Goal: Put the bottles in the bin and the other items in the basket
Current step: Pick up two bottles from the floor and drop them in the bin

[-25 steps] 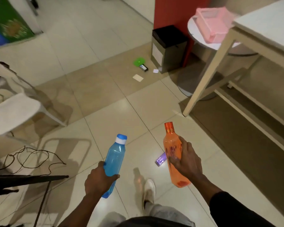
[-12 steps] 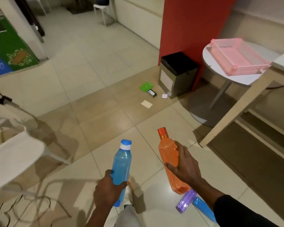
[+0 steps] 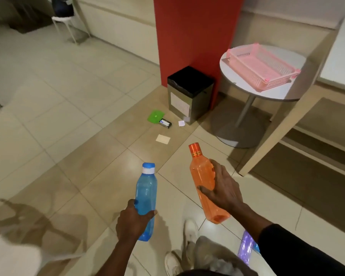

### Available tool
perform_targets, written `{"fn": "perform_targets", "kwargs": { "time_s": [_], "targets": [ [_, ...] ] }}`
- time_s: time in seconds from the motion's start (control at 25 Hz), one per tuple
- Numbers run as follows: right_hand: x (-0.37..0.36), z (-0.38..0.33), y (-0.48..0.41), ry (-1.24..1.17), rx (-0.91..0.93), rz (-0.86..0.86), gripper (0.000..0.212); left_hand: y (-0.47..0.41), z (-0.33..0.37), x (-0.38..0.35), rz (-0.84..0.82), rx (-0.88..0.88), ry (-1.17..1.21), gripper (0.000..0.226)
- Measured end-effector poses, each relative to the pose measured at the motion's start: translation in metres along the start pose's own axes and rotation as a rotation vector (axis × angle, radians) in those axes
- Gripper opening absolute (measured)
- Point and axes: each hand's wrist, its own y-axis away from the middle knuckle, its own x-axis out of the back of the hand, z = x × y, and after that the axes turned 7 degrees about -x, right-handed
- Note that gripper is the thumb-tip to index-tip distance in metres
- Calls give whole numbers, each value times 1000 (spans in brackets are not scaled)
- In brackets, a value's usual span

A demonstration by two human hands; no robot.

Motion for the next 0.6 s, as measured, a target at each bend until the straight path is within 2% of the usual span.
{"fn": "perform_targets", "kwargs": {
  "time_s": [0.32, 0.6],
  "targets": [
    [-32, -24, -130, -32, -85, -43, 108, -139, 44, 25, -21, -45, -55, 90],
    [-29, -52, -281, -46, -41, -57, 102, -284, 113, 60, 9, -61, -94, 90]
  ]
}}
